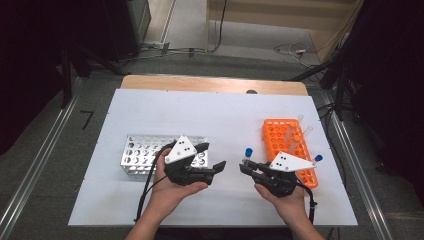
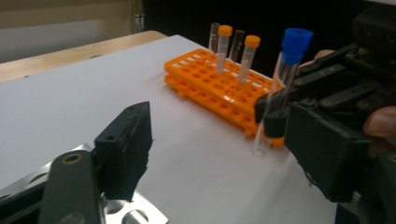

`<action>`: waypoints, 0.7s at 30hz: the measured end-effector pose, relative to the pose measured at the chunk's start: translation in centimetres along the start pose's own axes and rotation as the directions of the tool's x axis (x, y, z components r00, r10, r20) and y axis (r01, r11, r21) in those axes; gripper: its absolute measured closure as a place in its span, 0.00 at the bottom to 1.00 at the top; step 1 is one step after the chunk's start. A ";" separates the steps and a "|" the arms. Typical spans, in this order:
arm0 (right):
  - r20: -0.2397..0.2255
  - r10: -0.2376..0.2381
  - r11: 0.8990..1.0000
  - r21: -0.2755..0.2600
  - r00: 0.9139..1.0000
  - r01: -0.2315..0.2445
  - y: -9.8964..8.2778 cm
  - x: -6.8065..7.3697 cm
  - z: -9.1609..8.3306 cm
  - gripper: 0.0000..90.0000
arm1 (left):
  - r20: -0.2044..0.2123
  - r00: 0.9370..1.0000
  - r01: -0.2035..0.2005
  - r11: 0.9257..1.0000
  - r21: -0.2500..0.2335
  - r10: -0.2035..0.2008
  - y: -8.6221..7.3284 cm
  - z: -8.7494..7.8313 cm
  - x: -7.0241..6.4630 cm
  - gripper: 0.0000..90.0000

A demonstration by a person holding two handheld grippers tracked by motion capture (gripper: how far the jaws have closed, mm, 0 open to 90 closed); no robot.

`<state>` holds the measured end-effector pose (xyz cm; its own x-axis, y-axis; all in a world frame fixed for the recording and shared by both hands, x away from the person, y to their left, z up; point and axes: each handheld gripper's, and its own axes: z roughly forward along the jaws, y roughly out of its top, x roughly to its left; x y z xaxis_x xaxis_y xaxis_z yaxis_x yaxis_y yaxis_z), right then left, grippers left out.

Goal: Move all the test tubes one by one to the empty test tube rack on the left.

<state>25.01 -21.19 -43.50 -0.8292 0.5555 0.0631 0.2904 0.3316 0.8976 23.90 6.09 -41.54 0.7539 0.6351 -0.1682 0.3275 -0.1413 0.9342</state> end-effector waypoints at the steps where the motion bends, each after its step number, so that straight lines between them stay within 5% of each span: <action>1: -0.007 -0.010 1.000 0.003 1.000 0.010 0.0 0.3 0.2 0.84 | 0.013 1.000 0.001 1.000 0.004 -0.001 -0.1 0.3 -0.2 0.34; 10: -0.051 -0.042 0.999 0.030 0.998 0.044 -0.6 1.8 1.3 0.84 | 0.122 0.993 0.000 1.000 0.011 -0.001 -0.4 1.7 -1.5 0.60; 21: -0.085 -0.057 0.997 0.043 0.995 0.061 -0.9 2.5 2.0 0.84 | 0.145 0.989 -0.022 1.000 0.021 0.019 -0.7 2.3 -2.1 0.85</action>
<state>23.62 -18.57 -44.97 -0.8819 0.4690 0.0486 0.2596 0.3971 0.8803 23.38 3.16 -42.58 0.8344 0.5156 -0.1946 0.3227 -0.1709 0.9310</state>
